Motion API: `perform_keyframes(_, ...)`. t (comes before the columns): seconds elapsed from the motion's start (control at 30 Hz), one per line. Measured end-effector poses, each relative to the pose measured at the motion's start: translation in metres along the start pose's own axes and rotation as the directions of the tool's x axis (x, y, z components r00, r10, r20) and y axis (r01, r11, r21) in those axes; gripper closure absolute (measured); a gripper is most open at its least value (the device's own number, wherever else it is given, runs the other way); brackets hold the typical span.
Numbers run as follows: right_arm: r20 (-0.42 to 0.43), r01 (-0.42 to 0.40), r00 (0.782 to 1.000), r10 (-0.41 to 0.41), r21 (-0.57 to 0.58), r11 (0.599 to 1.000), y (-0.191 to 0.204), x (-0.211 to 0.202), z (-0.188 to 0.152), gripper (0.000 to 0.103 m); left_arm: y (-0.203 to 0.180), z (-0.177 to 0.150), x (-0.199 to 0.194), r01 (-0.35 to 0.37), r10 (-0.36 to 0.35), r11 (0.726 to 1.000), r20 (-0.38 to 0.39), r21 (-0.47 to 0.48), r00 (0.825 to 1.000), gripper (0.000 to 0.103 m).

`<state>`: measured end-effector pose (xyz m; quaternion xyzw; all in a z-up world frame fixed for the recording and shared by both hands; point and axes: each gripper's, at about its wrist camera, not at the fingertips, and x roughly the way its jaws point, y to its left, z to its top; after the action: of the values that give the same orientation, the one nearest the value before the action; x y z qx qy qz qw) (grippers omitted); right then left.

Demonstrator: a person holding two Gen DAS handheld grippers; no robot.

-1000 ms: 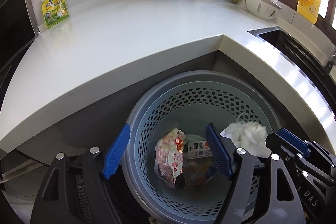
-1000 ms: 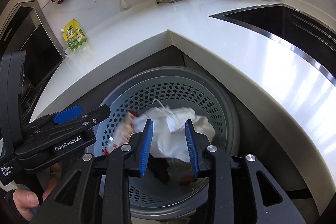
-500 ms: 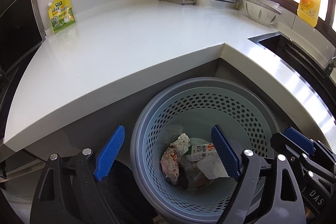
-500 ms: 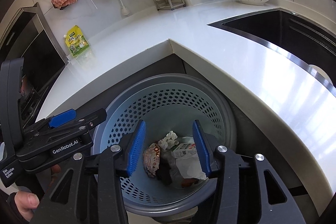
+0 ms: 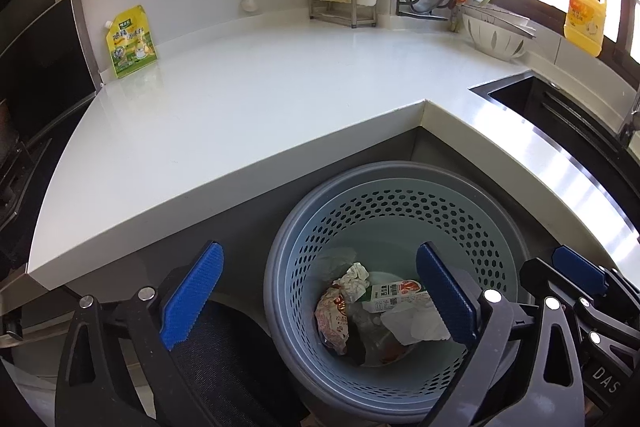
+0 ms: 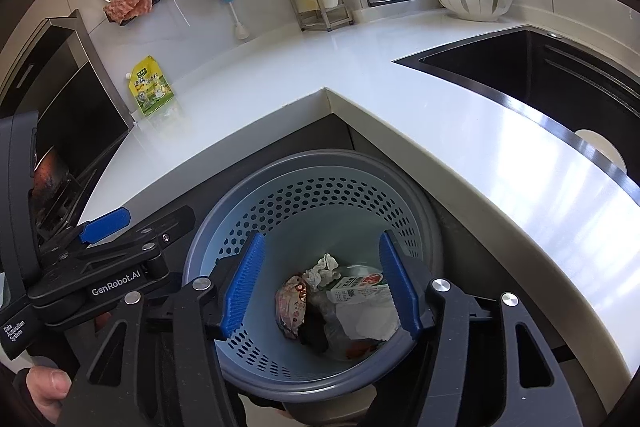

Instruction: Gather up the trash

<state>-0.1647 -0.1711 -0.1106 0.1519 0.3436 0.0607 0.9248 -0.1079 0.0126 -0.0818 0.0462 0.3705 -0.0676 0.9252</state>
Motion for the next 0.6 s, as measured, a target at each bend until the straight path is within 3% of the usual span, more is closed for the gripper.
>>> perform_keyframes(0.6,0.018,0.011,1.0,-0.011,-0.009,1.0,0.0057,-0.0088,-0.0009,0.034,0.0042,-0.0025,-0.0062,-0.021,0.02,1.0,-0.015,-0.014,1.0,0.006)
